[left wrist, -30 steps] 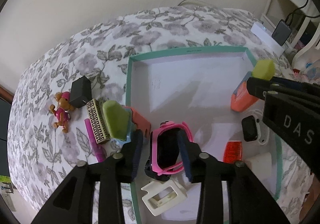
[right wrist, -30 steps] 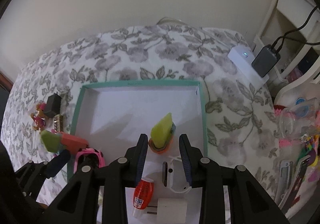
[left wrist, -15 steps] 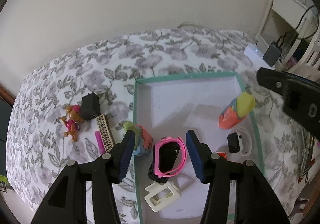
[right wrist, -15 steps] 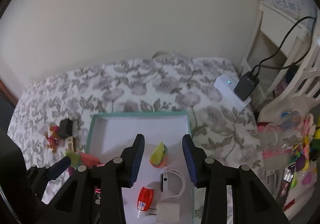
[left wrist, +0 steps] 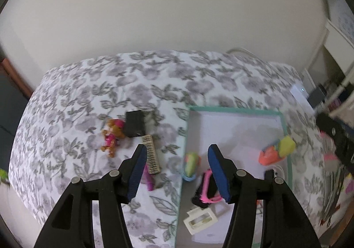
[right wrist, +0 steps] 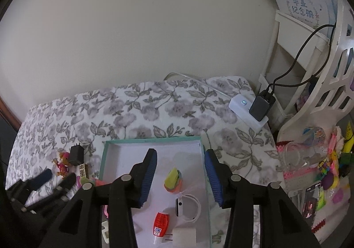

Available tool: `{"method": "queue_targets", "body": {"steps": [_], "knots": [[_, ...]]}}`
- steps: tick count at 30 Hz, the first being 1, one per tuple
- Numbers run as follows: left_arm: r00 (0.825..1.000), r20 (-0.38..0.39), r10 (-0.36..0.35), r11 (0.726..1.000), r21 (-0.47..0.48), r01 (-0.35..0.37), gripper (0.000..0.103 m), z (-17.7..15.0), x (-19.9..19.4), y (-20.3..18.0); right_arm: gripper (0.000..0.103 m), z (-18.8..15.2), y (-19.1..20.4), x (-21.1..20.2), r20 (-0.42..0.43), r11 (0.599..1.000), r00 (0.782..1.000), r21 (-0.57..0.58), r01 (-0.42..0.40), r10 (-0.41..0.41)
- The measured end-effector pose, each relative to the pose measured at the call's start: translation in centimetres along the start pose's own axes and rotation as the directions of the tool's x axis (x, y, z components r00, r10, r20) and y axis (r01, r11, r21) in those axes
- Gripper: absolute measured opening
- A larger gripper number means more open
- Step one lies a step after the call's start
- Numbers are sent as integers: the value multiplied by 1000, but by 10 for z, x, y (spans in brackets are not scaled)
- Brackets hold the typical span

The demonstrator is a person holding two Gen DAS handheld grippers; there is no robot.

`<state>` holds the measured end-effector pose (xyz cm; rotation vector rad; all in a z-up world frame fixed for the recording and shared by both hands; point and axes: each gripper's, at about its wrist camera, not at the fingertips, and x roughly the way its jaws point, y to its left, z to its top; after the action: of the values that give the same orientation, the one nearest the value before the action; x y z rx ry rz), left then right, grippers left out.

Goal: Organize rigid objects
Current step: 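Move left gripper to toy dog figure while right gripper moves to gold-patterned bar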

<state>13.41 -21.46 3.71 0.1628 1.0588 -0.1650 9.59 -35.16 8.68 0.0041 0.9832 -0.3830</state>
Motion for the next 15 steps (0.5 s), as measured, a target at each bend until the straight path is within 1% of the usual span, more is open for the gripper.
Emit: {"method": "queue_targets", "body": {"steps": [2,3,7,13,15], "knots": [[1000,1,25,999,-30,-25,70,3,0,10,54,-1,2,2,-7,1000,1000,-6,-2,2],[999,3,39,998,-47,-39,80,4,0,15,58,-1,4,3,-9,1000,1000,-9,-3,3],[997,-4,77,993,-85,-77,81,5,3,29,60,-2,12,9,-19,1000,1000,-27,-13,12],[992,-76,104,988,-110,-112,82,0,24,39,65,-8,30,29,-80,997,996,-56,-48,43],[990,-98,103,986,-118,-114,85,-3,32,42,67,-9,36,34,-93,996,994,-69,-56,49]]}}
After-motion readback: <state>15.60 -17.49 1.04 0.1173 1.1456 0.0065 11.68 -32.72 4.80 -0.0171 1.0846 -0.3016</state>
